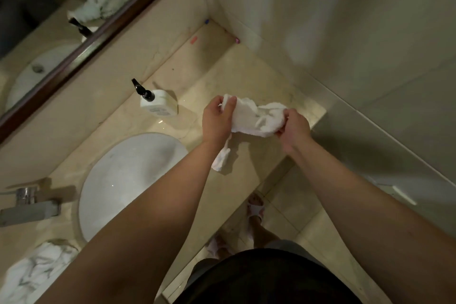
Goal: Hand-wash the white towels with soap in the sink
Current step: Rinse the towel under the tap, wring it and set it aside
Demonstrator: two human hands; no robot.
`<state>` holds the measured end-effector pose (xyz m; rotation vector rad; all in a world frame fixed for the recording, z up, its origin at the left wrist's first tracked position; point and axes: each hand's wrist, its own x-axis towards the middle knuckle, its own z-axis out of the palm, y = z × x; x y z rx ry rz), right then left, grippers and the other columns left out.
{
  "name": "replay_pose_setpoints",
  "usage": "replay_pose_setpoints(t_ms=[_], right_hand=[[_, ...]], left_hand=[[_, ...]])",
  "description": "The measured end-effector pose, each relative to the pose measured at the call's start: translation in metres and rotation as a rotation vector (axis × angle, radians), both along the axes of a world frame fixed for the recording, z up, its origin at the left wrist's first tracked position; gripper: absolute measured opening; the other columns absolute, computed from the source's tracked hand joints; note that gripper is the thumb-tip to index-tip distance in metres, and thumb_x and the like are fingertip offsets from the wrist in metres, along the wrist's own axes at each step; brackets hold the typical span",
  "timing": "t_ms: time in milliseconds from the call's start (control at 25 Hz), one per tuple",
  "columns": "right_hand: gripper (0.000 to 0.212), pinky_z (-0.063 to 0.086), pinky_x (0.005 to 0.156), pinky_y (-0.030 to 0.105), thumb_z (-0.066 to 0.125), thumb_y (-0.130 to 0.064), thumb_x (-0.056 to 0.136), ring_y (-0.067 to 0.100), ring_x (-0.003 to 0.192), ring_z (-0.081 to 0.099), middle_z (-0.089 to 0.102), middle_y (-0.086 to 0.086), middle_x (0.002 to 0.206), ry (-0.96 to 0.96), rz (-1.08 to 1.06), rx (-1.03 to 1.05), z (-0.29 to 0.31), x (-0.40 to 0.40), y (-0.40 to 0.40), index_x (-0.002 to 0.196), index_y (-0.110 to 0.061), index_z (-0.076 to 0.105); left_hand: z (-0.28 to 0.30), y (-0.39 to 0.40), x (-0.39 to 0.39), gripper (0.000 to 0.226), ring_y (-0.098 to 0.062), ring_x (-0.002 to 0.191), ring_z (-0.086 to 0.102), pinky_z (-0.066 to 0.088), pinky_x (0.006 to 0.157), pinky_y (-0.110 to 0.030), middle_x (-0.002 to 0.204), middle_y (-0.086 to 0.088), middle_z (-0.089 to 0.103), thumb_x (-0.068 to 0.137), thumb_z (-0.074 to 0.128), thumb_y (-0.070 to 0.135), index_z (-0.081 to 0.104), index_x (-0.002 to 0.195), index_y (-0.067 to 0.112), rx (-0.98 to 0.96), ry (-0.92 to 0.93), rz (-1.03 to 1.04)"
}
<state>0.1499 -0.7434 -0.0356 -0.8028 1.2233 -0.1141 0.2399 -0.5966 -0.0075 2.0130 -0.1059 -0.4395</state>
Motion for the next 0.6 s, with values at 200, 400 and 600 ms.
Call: replay_pose_setpoints(t_ms=[200,400,600], right_hand=[[0.025,0.058,0.087,0.046,0.071,-0.024,0.089,0.031,0.091,0.070,0.072,0.015,0.105,0.049,0.120,-0.195,0.048,0.003,-0.004,0.106,-0.006,0.069],[0.021,0.051,0.065,0.029,0.052,-0.017,0.099,0.022,0.078,0.061,0.068,0.013,0.096,0.042,0.205,-0.426,0.106,-0.013,0.002,0.099,-0.002,0.067],[0.020,0.050,0.067,0.038,0.046,-0.018,0.095,0.024,0.079,0.058,0.057,0.011,0.086,-0.053,-0.065,-0.506,0.147,-0.055,-0.012,0.094,-0.008,0.064]], left_hand=[[0.041,0.015,0.006,0.033,-0.005,0.057,0.036,0.032,0.054,-0.021,0.066,-0.001,0.042,0.098,0.060,0.027,0.051,0.073,0.007,-0.059,-0.052,-0.025],[0.077,0.036,0.011,0.038,-0.016,0.064,0.042,0.034,0.059,-0.031,0.069,-0.006,0.045,0.097,0.055,0.031,0.057,0.078,-0.001,0.041,-0.052,-0.058],[0.108,0.069,0.023,0.037,-0.018,0.063,0.035,0.029,0.057,-0.028,0.062,0.000,0.036,0.098,0.051,0.022,0.041,0.064,0.013,-0.023,-0.099,0.035]])
